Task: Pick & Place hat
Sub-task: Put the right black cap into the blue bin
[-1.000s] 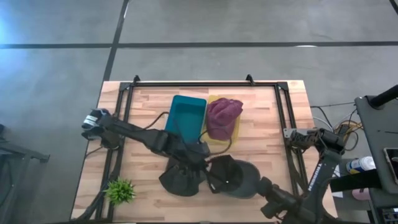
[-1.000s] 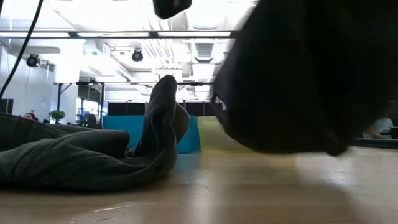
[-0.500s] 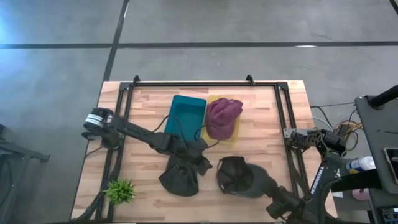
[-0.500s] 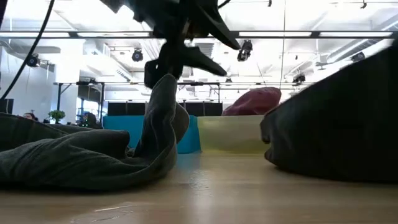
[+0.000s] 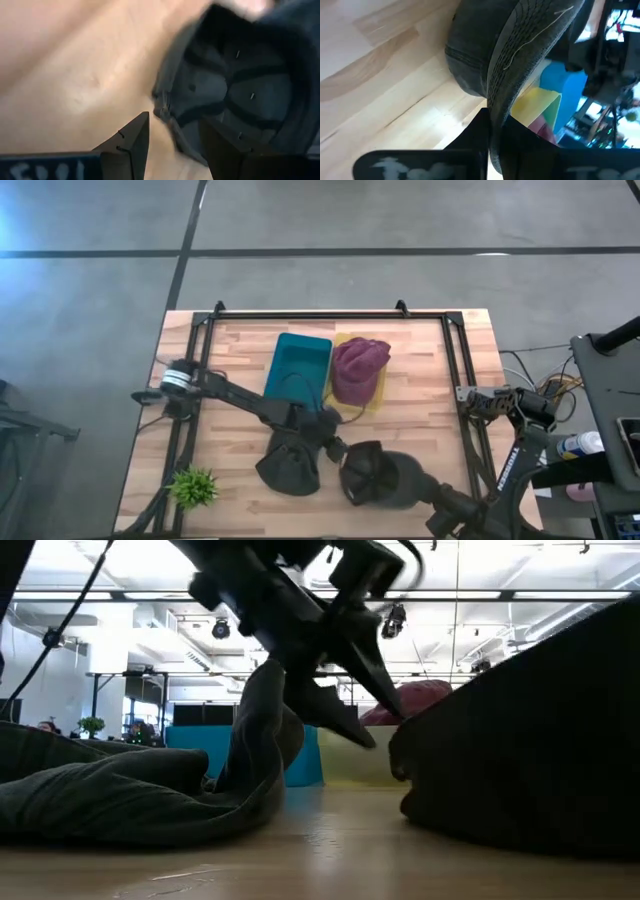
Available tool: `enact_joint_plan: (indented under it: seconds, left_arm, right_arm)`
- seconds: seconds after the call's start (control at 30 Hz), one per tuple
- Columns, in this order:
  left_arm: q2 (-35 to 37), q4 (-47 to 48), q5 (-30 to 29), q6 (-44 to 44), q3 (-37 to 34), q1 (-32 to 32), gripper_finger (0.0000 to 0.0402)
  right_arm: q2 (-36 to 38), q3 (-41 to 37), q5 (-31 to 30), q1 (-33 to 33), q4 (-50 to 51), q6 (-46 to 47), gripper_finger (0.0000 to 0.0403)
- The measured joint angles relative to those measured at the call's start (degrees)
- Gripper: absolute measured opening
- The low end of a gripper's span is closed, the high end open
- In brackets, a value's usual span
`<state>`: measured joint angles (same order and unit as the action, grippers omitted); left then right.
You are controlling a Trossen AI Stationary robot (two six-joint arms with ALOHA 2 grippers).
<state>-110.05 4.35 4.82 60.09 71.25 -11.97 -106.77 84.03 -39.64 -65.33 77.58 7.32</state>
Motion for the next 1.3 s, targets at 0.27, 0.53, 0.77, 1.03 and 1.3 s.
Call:
enact_joint_plan:
  seconds: [0.27, 0.53, 0.77, 1.03, 1.3]
  left_arm:
    - [-5.79, 8.51, 4.52, -3.49, 8.19, -0.48, 0.0163]
    - [-6.52, 3.28, 4.12, -4.47, 8.43, -0.56, 0.0163]
    - [-10.07, -10.01, 7.11, -1.03, 8.32, -1.94, 0.0163]
    - [-11.88, -21.04, 3.18, -1.27, 11.79, -3.54, 0.0163]
    - [-18.41, -20.95, 2.8, -1.73, 17.69, -5.53, 0.0163]
  right_arm:
    - [-0.01, -0.85, 3.16, 1.27, -0.18, 4.69, 0.0013]
    - [-0.01, -0.94, 1.0, 1.34, -0.42, 4.23, 0.0013]
    - [-0.01, -1.39, -1.62, 3.7, -2.59, 3.61, 0.0013]
    - [-0.22, -5.23, -3.07, 6.59, -11.14, -4.52, 0.0013]
    - [-0.34, -5.82, -7.6, 8.5, -13.69, -9.81, 0.0013]
